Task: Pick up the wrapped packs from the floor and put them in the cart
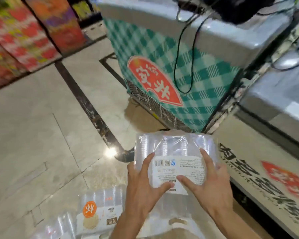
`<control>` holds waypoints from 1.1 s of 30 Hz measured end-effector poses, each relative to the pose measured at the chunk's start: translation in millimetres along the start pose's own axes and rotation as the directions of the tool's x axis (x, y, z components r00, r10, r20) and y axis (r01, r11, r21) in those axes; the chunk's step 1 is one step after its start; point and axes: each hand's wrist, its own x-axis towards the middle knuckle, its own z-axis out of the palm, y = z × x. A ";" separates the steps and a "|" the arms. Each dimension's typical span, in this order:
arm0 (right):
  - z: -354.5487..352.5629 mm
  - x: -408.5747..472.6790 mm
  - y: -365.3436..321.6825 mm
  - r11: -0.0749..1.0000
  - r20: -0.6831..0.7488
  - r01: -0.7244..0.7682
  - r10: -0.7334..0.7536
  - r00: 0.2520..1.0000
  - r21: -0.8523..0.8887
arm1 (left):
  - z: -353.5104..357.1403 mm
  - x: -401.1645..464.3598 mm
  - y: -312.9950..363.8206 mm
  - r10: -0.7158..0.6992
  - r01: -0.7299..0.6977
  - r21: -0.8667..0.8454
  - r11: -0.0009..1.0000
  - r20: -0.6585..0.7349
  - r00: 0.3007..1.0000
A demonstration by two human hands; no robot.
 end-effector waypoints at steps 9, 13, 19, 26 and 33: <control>-296.2 -112.9 -95.3 1.000 -0.265 -0.014 0.009 0.964 -0.016 | -152.0 -100.1 257.2 0.229 -0.228 -0.024 0.973 0.027 0.973; -372.7 -188.4 -88.5 0.995 -0.381 -0.091 0.094 0.920 0.026 | -171.9 -151.9 323.3 0.379 -0.382 0.012 0.924 0.106 0.919; -458.1 -305.8 -38.2 0.958 -0.522 -0.280 0.273 0.808 0.068 | -152.8 -250.3 414.4 0.549 -0.575 0.051 0.817 0.239 0.801; -526.1 -455.6 82.8 0.872 -0.603 -0.457 0.462 0.650 0.176 | -60.4 -399.8 494.5 0.671 -0.732 0.014 0.682 0.388 0.632; -555.9 -621.2 234.0 0.737 -0.607 -0.602 0.639 0.472 0.308 | 67.6 -577.6 534.6 0.705 -0.809 -0.052 0.586 0.526 0.476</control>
